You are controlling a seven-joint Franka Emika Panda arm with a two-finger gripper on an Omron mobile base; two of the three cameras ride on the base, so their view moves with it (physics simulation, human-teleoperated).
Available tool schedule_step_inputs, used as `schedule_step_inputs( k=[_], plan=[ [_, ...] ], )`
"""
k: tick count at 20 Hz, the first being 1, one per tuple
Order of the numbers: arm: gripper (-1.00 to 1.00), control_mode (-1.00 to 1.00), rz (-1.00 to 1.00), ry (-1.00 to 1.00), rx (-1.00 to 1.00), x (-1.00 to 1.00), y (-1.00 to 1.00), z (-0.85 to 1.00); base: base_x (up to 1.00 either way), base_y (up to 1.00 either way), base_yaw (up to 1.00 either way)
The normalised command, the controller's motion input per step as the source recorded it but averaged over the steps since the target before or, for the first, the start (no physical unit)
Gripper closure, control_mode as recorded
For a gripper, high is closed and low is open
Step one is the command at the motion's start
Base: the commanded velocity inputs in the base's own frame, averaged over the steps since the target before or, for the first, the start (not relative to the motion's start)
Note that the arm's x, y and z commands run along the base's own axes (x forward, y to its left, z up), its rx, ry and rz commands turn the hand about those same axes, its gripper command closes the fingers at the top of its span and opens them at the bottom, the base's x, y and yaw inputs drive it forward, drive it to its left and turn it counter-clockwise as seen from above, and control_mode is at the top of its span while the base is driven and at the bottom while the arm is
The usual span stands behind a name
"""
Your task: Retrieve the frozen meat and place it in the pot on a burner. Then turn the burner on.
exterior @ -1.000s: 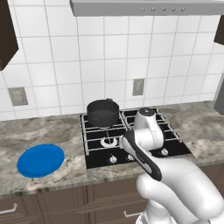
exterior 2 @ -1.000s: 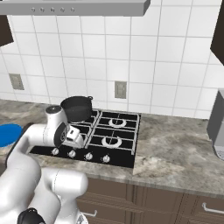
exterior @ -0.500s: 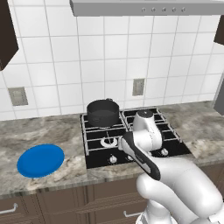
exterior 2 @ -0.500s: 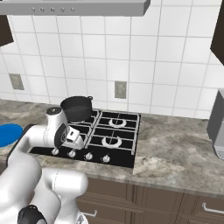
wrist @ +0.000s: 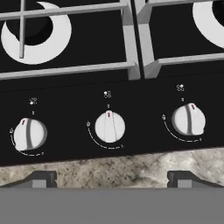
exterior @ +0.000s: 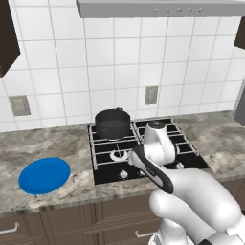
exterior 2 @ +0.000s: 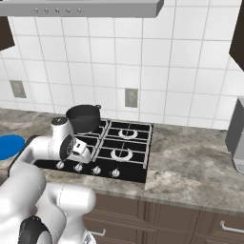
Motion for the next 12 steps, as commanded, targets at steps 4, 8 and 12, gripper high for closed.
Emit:
schedule_step_inputs(
  k=[4,8,12],
  plan=[
    [-1.00,-1.00,0.00,0.00,0.01,0.08,0.00,-0.25,0.00,0.00,0.00],
    [-1.00,-1.00,0.00,0.00,0.02,0.06,0.00,-0.20,0.00,0.00,0.00],
    [-1.00,-1.00,0.00,0.00,0.03,0.06,0.00,-0.22,0.00,0.00,0.00]
  ],
)
